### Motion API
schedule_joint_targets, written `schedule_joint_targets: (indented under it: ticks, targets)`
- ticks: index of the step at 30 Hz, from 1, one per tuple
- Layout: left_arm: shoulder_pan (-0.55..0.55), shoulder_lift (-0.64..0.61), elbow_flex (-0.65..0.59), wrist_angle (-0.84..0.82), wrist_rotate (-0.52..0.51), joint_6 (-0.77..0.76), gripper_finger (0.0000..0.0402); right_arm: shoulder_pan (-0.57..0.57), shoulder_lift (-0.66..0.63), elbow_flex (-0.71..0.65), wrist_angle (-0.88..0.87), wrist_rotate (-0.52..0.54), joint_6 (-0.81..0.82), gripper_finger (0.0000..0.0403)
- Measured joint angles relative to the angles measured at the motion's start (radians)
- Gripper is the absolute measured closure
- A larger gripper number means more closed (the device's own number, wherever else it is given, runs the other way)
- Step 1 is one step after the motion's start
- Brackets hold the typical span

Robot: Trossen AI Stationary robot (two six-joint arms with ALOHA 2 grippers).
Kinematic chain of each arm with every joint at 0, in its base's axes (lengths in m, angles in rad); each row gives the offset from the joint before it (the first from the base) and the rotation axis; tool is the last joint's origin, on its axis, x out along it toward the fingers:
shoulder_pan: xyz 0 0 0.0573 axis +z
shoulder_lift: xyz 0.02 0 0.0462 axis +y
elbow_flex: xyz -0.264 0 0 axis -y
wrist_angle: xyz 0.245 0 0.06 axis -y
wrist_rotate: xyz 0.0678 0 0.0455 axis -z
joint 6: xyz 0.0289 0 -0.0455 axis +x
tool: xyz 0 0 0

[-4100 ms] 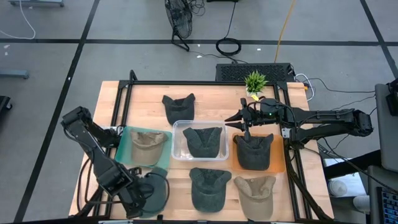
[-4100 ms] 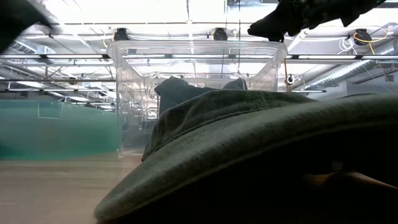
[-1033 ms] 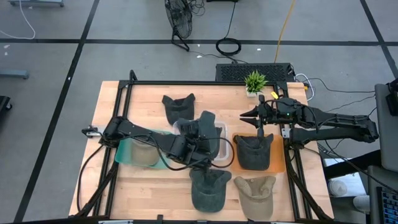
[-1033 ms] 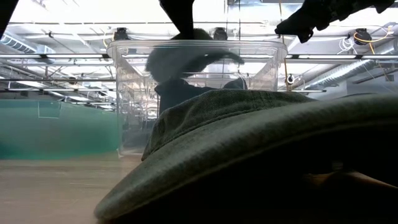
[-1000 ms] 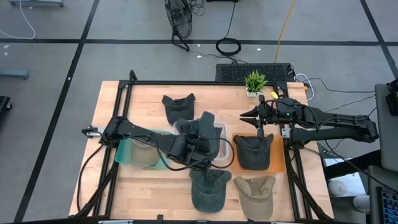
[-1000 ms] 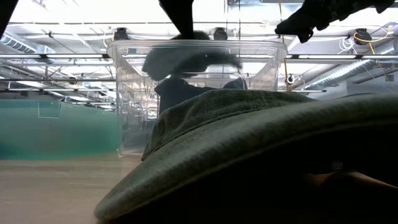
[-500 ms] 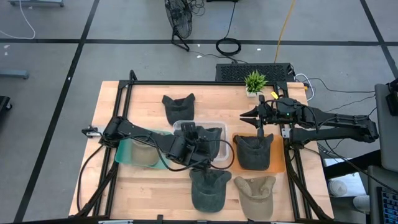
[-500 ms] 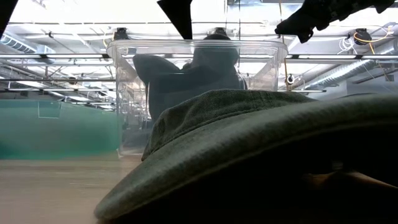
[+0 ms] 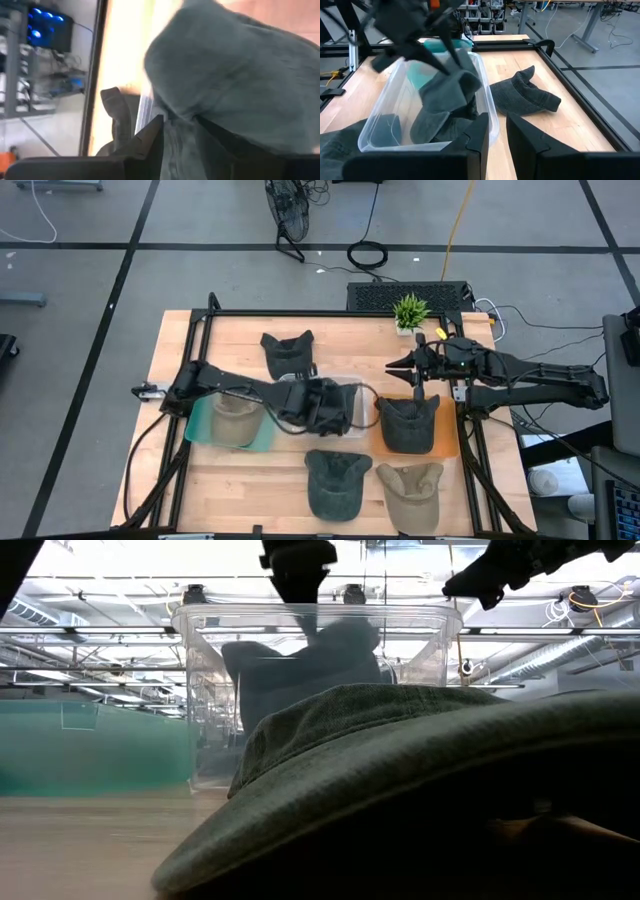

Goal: Pick & Place hat
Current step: Put the left gray cap into the transparent bin

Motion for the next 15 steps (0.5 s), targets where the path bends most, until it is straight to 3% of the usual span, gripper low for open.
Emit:
schedule_joint_targets:
  ticks: [6, 10, 15]
  targets:
    - [0.016, 0.0, 0.0, 0.109, 0.201, 0.081, 0.0307, 0.0, 0.0, -0.01, 0.0, 0.002, -0.017, 0.0344]
    - [0.004, 0.0, 0.0, 0.182, 0.389, 0.145, 0.0311, 0.0, 0.0, -0.011, 0.021, 0.002, -0.018, 0.0344]
    - [-0.029, 0.0, -0.001, 0.202, 0.438, 0.196, 0.0311, 0.0, 0.0, -0.011, 0.029, 0.002, -0.018, 0.0344]
